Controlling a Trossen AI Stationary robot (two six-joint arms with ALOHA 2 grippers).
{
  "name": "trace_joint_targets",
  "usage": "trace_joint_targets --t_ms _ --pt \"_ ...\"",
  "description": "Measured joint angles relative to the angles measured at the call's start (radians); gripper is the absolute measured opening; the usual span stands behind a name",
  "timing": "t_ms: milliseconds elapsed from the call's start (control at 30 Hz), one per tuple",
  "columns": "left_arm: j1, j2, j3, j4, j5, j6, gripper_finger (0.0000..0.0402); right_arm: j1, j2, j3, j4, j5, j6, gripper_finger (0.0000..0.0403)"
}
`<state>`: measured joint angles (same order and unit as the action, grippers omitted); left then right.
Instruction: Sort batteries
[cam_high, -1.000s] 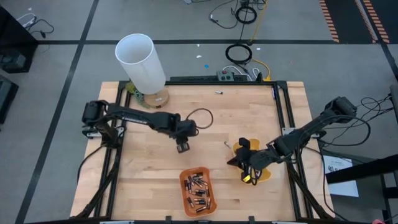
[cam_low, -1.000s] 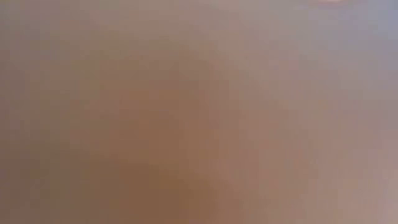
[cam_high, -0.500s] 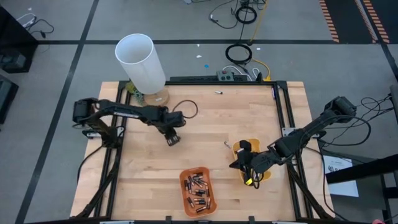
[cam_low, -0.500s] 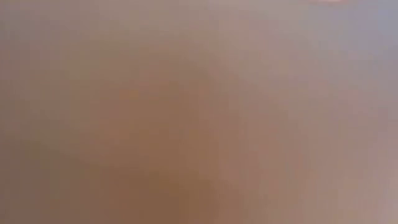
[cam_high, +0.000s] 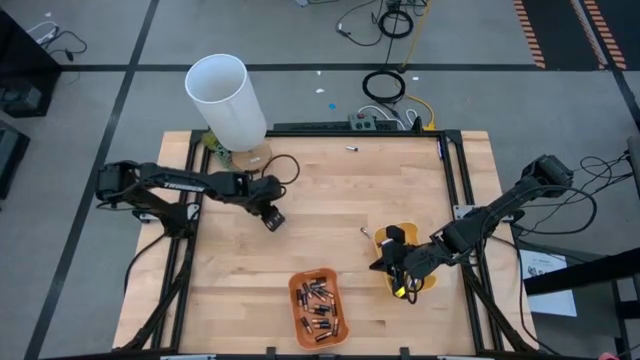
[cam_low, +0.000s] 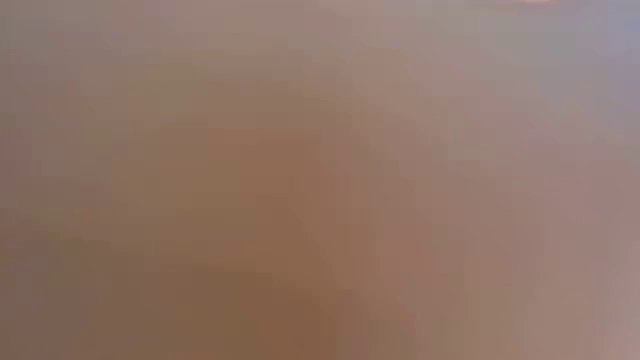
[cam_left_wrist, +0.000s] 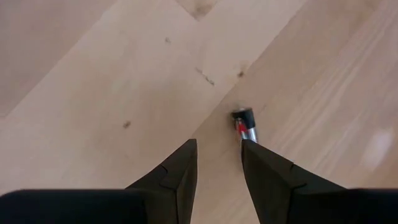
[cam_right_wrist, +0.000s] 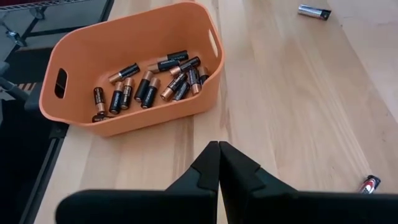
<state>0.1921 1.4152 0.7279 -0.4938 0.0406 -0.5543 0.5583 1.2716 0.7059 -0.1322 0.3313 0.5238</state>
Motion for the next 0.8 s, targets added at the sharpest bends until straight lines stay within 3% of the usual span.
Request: trace_joint_targets --t_ms 500,800 --pt "-0.108 0.001 -0.001 0.073 -0.030 -0.069 0.0134 0.000 0.000 0.000 0.000 0.000 0.015 0.0000" --pt "-0.169 0.106 -0.001 0.166 -0.072 -0.095 0.0134 0.000 0.000 0.000 0.000 -0.021 0.015 0.0000"
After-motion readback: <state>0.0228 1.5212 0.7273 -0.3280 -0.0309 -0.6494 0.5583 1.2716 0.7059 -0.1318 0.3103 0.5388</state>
